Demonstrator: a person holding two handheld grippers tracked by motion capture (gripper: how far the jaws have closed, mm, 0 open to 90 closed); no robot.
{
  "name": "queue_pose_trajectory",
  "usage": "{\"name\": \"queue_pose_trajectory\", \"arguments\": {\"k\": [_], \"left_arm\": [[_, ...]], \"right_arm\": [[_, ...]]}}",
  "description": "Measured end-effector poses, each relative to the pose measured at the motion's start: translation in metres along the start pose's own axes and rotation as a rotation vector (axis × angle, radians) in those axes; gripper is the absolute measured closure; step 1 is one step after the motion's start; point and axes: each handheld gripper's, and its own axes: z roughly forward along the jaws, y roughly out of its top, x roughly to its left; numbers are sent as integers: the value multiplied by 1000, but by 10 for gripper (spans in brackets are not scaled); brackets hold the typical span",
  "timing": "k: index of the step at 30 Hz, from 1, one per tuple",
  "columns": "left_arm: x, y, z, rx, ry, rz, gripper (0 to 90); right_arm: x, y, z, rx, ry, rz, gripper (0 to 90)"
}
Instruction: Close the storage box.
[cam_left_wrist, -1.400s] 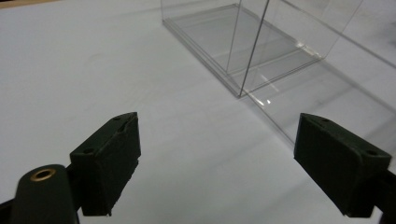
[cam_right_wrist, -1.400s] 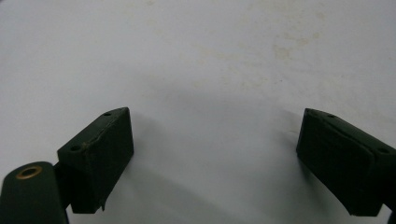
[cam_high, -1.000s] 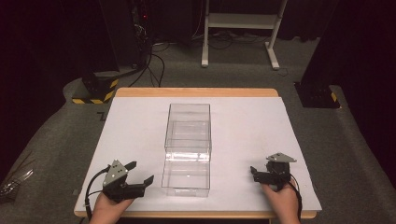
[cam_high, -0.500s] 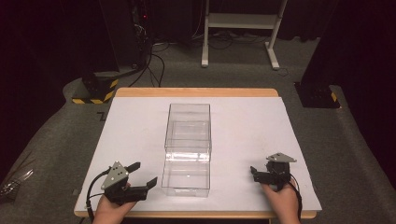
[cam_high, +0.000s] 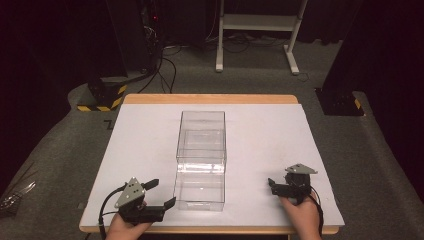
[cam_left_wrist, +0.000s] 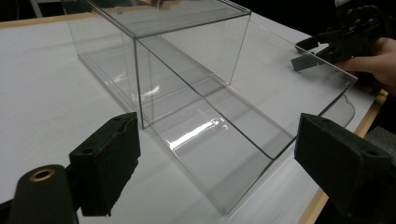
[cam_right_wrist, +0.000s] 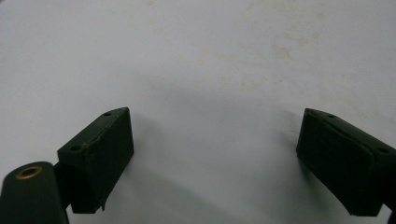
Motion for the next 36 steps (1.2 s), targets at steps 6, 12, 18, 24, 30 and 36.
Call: {"name": "queue_pose_trajectory", "arguments": {"k": [6,12,18,24,30,36], "left_arm": [[-6,-4,6,22,-10,19,148],[-6,-8,11,35,-12,15,148],[-4,-14,16,56,-29,-1,148],[-7,-17,23,83,-38,15,146],[-10,-19,26,77,-12,33,187],[-10,-20,26,67,-24,28,249]], "right_arm": [[0,0,0,0,1,1,108],[0,0,0,-1,0,-1,108],[0,0,0,0,0,0,108],[0,0,0,0,0,-1,109],[0,0,0,0,1,1,108],[0,0,0,0,1,1,109]]}}
